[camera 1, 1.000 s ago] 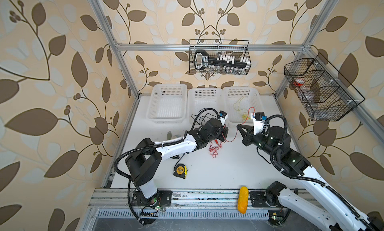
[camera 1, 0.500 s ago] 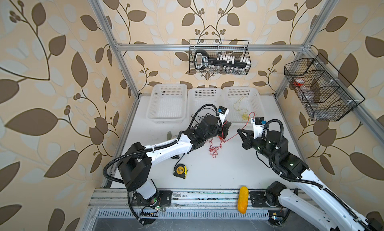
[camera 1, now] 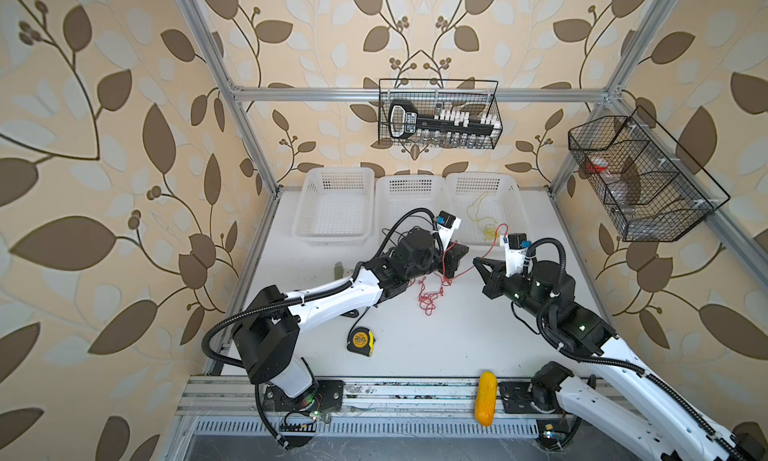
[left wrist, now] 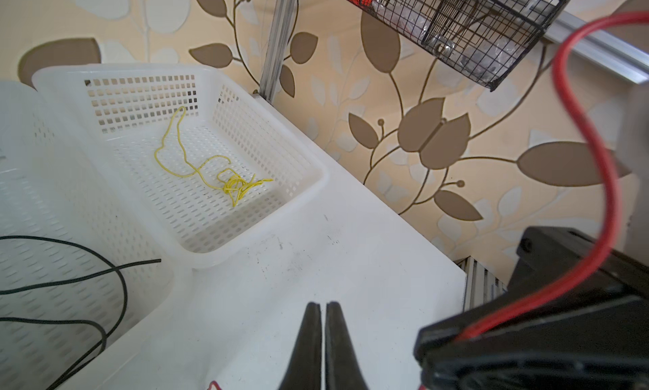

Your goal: Untangle the cables

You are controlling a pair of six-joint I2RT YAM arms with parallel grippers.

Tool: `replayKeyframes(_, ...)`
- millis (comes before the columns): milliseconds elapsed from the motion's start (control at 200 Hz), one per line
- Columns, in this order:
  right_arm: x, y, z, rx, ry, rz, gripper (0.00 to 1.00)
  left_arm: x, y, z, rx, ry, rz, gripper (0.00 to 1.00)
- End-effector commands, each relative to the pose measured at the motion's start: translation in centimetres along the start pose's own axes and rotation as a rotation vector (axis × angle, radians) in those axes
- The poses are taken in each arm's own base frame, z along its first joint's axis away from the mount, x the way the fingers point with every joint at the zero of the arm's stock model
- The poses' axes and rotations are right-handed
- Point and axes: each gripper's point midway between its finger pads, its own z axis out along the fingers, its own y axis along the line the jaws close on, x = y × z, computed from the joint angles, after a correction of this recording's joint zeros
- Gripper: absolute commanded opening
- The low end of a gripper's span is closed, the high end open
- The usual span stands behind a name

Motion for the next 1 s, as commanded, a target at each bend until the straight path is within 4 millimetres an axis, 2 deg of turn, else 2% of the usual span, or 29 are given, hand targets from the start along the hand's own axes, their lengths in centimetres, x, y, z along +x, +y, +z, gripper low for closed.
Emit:
replayKeyframes(0, 1.2, 0.1, 0.9, -0.019, 0.024, 0.015, 0.07, -5.9, -1.6, -3.9, -0.015, -0.165, 0.060, 0.00)
replayKeyframes(210, 2.5, -0.1, 2.2, -0.025, 0.036, 0.037, 0.24, -9.3, -1.6, -7.6, -0.064, -0.280, 0.075, 0.00)
replayKeyframes(330, 3.2, -0.1, 2.8, -0.031, 0.056, 0.031, 0.33, -10.9, -0.4, -9.7, -0.117, -0.324, 0.056, 0.00)
replayKeyframes(530, 4.1, -0.2, 3.8, -0.037, 0.084, 0.026, 0.41, -12.9, 4.5, -13.0, -0.281, -0.340, -0.050, 0.00)
replayKeyframes(810, 5.2, -0.5, 4.6, -0.031, 0.122, 0.016, 0.43, -14.9, 11.3, -17.4, -0.553, -0.331, -0.065, 0.00)
replayKeyframes(1000, 6.0, -0.7, 4.9, -0.027, 0.148, 0.011, 0.43, -16.8, 16.8, -19.9, -0.725, -0.330, -0.072, 0.00)
